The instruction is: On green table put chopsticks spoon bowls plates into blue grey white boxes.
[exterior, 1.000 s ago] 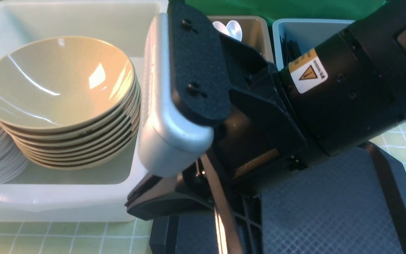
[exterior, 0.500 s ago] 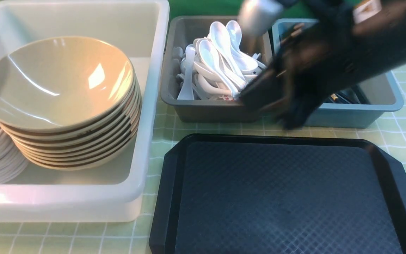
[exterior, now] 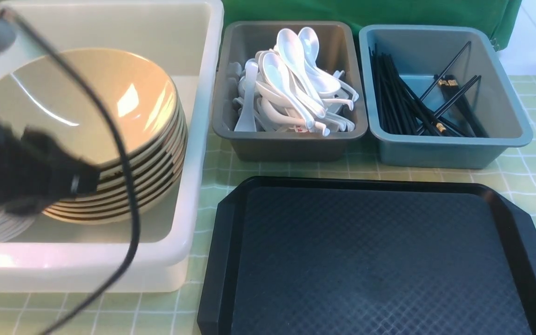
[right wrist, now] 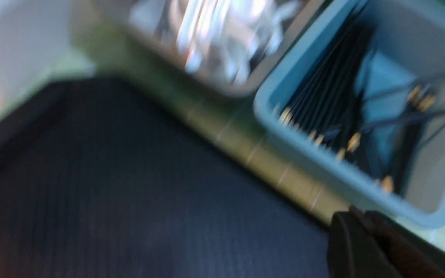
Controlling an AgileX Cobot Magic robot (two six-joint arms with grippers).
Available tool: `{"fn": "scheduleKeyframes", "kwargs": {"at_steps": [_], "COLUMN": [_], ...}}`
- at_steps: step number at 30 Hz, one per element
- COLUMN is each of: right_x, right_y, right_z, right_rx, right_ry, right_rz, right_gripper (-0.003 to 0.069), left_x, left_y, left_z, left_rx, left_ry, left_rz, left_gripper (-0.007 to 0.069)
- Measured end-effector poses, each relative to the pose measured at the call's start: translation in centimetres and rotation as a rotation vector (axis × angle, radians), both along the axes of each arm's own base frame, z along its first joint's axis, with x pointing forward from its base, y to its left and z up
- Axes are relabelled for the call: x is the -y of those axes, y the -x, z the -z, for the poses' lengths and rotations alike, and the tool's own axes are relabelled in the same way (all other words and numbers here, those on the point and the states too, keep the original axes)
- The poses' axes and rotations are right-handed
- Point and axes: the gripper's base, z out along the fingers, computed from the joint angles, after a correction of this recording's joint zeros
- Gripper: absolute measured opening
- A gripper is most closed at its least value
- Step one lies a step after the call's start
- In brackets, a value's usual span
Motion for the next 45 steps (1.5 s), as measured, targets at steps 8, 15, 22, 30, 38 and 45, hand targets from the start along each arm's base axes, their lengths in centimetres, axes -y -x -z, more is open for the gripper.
{"fn": "scheduleKeyframes", "kwargs": {"at_steps": [8,15,22,30,38,45], "right_x": [1.9,2.4,2.4,2.4,2.4,2.4], "right_y": [6.4,8.1,8.3,8.3,8.3,8.3], "right_z": [7.5,9.6,9.6,9.6,9.6,9.6], "right_rx": [0.274,0.365,0.379,0.379,0.379,0.379], "right_ry": [-0.163,-0.203,-0.208,-0.208,-0.209,-0.209], "right_rz": [0.112,0.13,0.131,0.131,0.131,0.131], "right_gripper": [0.0037,0.0043,0.0049,0.0057,0.0065,0.0072], "left_x": [-1.2,-2.3,-3.1,-3.1,-3.4,-4.5], "left_y": [8.5,11.6,12.2,12.2,11.9,9.9], "left_z": [5.0,9.5,9.7,9.7,9.7,12.8], "left_rx": [0.066,0.347,0.588,0.591,0.644,0.753], "left_ry": [0.172,0.321,0.419,0.423,0.373,0.141], "left_rz": [0.003,-0.067,-0.118,-0.121,-0.131,-0.252], "left_gripper": [-0.0001,-0.0001,-0.0001,-0.0001,-0.0001,-0.0001]}}
